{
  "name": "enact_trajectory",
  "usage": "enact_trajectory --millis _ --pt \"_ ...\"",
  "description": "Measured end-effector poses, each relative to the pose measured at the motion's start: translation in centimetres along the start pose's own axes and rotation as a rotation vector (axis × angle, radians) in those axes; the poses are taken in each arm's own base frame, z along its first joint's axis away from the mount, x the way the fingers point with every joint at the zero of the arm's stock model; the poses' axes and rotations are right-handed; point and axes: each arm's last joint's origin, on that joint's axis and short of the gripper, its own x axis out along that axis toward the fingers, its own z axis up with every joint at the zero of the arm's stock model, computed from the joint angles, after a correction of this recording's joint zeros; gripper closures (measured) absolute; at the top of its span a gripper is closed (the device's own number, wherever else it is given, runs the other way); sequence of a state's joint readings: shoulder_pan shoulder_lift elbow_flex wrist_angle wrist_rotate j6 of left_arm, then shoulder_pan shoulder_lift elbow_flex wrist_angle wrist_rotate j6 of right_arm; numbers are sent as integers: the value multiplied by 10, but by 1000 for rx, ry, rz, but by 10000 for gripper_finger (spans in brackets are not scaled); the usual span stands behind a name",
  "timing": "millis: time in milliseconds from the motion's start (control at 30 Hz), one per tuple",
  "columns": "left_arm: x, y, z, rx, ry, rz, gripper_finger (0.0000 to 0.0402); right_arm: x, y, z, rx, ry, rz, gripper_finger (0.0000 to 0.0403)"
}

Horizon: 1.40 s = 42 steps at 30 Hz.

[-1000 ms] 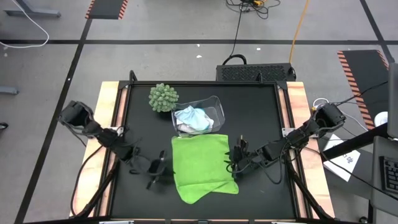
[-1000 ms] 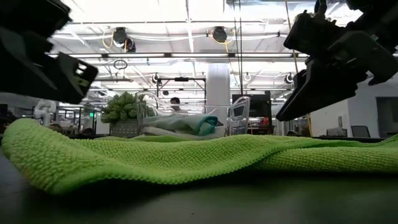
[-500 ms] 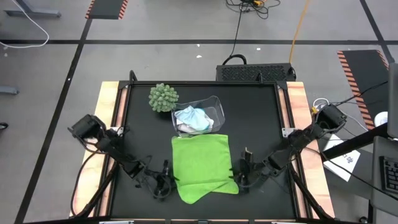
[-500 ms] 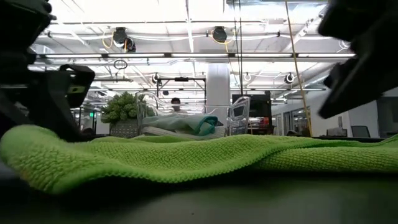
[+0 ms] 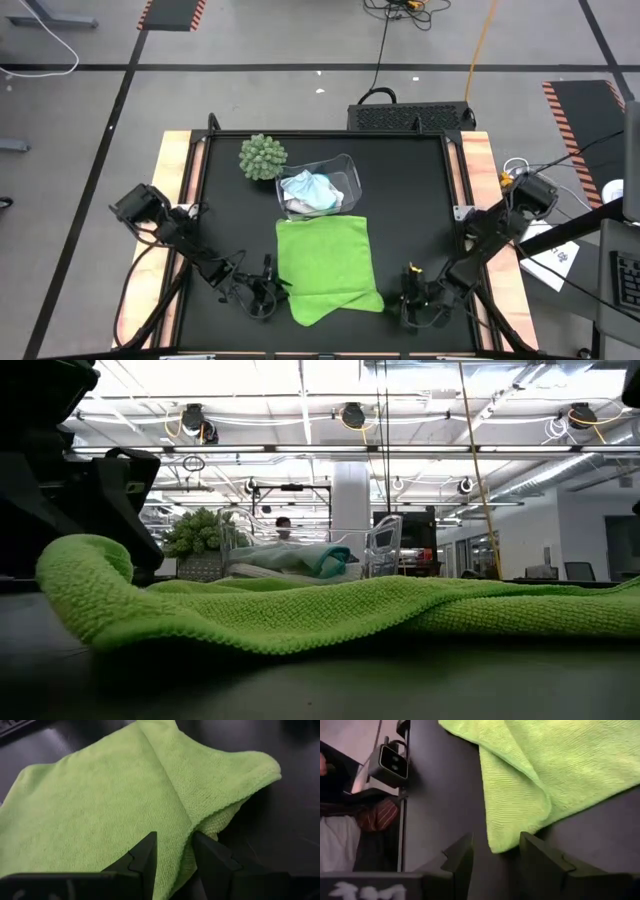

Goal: Fold microfiber towels
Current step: Fold the green towel

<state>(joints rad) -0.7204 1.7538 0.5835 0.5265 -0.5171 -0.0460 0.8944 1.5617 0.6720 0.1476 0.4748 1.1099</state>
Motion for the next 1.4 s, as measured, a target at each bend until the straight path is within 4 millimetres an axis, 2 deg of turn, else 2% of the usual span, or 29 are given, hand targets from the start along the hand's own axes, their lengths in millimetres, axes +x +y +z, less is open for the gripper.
enact_trajectory --millis 167,300,567,700,900,1033,1267,1400 --pt "0 0 0 7 -1 0 275 15 6 0 -11 -52 83 252" --pt "0 0 0 4 -5 -1 275 27 2 -3 -1 -27 76 252" --pt "0 0 0 8 -4 -1 275 29 -5 -6 -15 16 22 258" --pt "0 0 0 9 -4 -1 275 29 -4 -4 -75 -36 12 293" --pt "-1 -3 0 33 -6 -21 275 29 5 2 -157 -54 34 390" --pt "-6 -12 2 103 -22 -53 275 29 14 6 -171 -67 57 391" --pt "-14 -35 25 187 -98 -111 275 29 14 6 -187 -66 54 402" --pt "-11 -40 33 197 -49 -105 275 29 14 7 -193 -68 52 401"
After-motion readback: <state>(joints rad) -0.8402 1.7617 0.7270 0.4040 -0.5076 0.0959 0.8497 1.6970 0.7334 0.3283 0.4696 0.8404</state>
